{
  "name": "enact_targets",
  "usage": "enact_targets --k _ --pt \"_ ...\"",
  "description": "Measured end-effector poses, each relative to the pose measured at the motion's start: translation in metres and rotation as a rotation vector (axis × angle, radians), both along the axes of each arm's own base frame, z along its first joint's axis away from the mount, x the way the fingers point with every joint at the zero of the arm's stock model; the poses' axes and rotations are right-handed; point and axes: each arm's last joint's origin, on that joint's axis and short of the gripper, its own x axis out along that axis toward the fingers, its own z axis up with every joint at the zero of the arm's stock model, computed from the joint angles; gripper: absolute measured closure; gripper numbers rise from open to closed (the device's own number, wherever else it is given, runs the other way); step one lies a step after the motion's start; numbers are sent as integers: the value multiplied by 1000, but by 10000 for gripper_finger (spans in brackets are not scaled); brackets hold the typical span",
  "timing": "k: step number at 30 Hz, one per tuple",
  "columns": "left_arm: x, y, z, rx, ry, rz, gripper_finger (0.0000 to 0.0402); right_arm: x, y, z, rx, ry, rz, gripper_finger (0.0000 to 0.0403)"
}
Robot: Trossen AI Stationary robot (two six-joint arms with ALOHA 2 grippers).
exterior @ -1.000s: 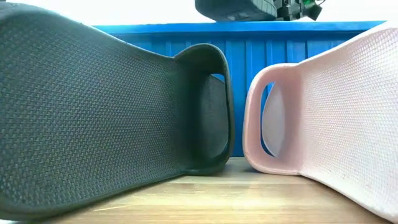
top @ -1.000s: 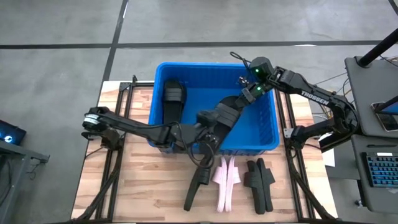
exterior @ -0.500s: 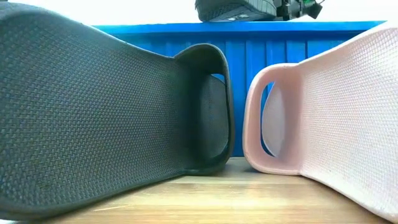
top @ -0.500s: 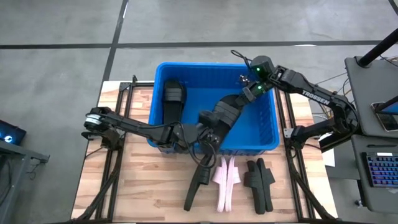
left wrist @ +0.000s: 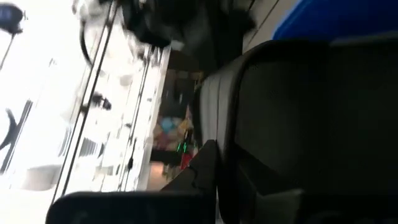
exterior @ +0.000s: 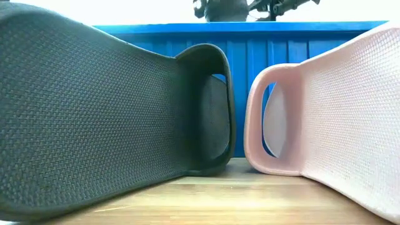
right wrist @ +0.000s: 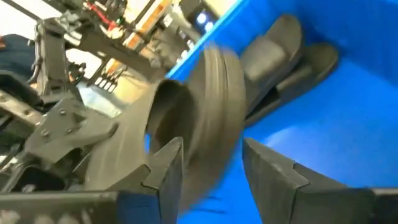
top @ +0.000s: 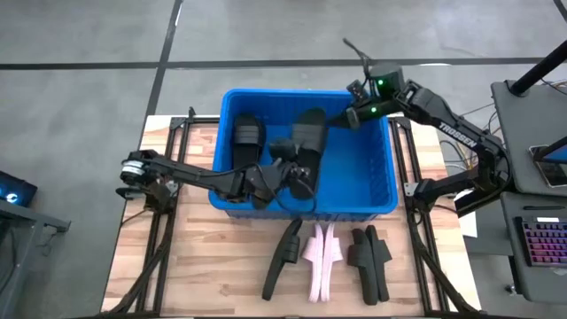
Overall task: Pick and place slides into bin
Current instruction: Put the black slides into the blue bin
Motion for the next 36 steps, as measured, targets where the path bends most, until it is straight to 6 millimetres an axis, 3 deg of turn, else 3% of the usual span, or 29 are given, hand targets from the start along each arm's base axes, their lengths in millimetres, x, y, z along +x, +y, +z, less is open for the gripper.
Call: enact_targets --k 6,11,23,29,36 --pt "-1 27 -15 -26 23 128 401 -4 0 22 -44 -53 -10 252" --pt "-3 48 -44 -131 149 51 401 -7 3 34 -64 -82 -8 261" --pt "-14 96 -93 -337 244 -35 401 -14 8 41 -80 -106 -4 275" --pt "-20 126 -115 -391 267 46 401 -17 11 44 -76 -115 -9 273" --pt "-16 144 -141 -416 337 69 402 -19 12 45 -33 -121 -26 274"
